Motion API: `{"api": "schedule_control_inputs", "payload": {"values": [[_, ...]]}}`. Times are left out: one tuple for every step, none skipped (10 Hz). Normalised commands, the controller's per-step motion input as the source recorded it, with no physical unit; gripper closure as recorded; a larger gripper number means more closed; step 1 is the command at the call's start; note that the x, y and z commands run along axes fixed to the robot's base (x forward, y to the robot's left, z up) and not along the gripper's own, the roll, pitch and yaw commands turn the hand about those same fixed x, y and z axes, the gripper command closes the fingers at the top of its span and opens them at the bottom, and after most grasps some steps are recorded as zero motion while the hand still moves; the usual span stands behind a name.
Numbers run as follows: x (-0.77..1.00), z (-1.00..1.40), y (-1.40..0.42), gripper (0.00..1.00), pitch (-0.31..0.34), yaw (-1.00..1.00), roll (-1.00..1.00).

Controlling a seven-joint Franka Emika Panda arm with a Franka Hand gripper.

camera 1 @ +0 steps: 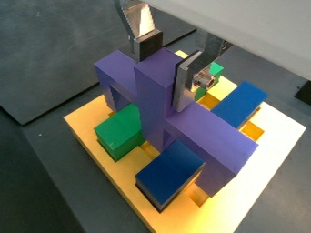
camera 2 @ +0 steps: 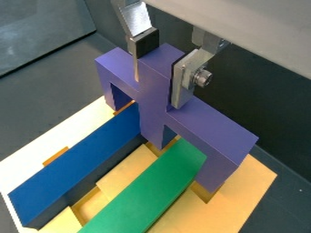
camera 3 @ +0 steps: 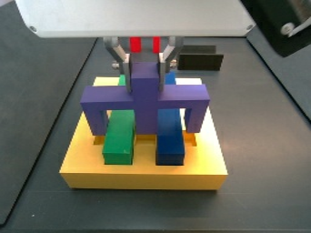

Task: Pick up the purple object. Move up. Place the purple object on the fixture. Regrasp the purple object. Move to above the board. Insert the purple object.
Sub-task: Insert the purple object.

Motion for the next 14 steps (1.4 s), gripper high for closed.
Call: {"api": "schedule_control_inputs", "payload": {"values": [[0.00,-0.13,0.00,1.00,-0.011,0.00,0.00],[0.00,-0.24,0.00,1.00,-0.034,0.00,0.00],[0.00,-0.23,0.00,1.00,-0.050,0.00,-0.02],[0.00,-0.14,0.00,1.00,-0.067,0.00,-0.07],[0.00,-0.14,0.00,1.00,-0.019,0.00,-0.07],[0.00,-0.16,0.00,1.00,-0.036,0.00,-0.11],[-0.05,-0.15,-0.07,1.00,-0.044,0.00,-0.03],[0.00,-0.23,-0.12,1.00,-0.006,0.00,0.00],[0.00,-0.21,0.00,1.00,0.000,0.00,0.00],[0.00,-0.18,0.01,1.00,0.000,0.00,0.04],[0.00,-0.22,0.00,1.00,0.000,0.00,0.00],[0.00,-0.31,0.00,1.00,-0.009,0.00,-0.02],[0.25,-0.25,-0.06,1.00,0.000,-0.07,-0.04],[0.36,-0.19,-0.06,1.00,0.013,-0.16,0.00]]}}
